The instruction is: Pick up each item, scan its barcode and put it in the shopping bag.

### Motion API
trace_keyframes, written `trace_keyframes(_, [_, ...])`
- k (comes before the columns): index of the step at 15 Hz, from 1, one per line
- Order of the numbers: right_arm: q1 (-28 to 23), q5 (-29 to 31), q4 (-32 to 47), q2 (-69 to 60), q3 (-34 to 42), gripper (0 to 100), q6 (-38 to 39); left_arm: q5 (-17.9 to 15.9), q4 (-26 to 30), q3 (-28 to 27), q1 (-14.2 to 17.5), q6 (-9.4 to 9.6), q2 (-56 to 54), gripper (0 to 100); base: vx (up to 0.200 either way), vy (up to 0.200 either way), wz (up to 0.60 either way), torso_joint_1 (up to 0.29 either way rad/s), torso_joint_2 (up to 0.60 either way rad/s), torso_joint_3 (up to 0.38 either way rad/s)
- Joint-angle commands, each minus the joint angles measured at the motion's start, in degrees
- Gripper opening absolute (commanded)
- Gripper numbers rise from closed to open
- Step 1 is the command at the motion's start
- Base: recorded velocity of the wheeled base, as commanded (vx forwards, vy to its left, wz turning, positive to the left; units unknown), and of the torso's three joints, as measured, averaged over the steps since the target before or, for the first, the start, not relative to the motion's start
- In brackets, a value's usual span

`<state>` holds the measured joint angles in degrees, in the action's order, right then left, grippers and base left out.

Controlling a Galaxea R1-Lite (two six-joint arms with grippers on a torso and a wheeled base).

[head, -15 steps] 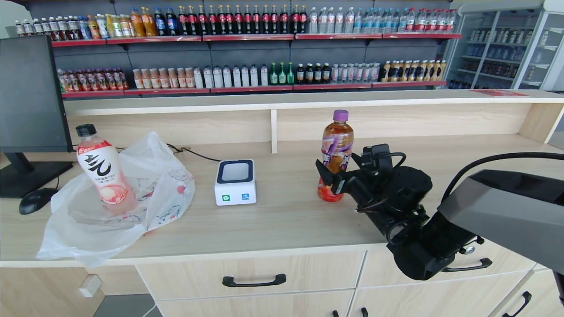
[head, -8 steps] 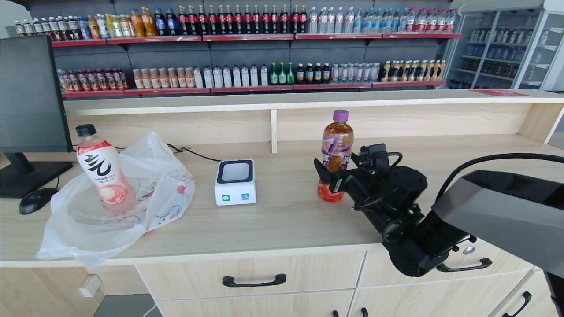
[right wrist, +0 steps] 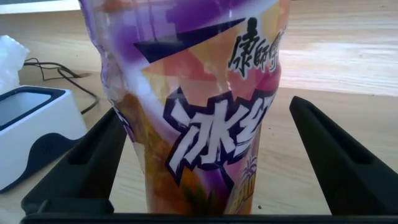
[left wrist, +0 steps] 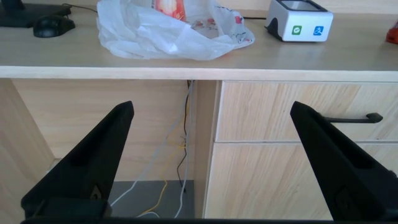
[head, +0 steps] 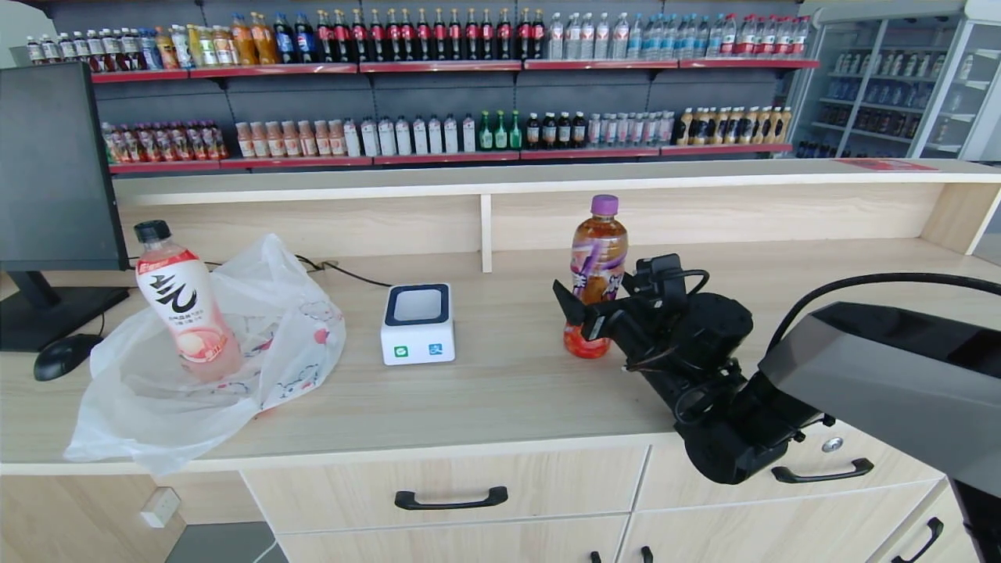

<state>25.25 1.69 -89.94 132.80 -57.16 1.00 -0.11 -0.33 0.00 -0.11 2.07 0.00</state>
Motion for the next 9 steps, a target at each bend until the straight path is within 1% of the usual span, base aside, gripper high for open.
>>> trace_keyframes(1, [0.0,0.0,-0.1,0.2,-0.1,100,0.0,-0.1,0.0,0.0,0.0,0.30,0.0,100,0.000,0.000,0.00,0.000,0.00,0.000])
trace_keyframes(3, [0.0,0.0,-0.1,0.2,-0.1,100,0.0,-0.1,0.0,0.0,0.0,1.00,0.0,100,0.000,0.000,0.00,0.000,0.00,0.000])
trace_keyframes(9, [0.1,0.2,-0.1,-0.3,0.9,100,0.1,-0.1,0.0,0.0,0.0,1.09,0.0,100,0.000,0.000,0.00,0.000,0.00,0.000])
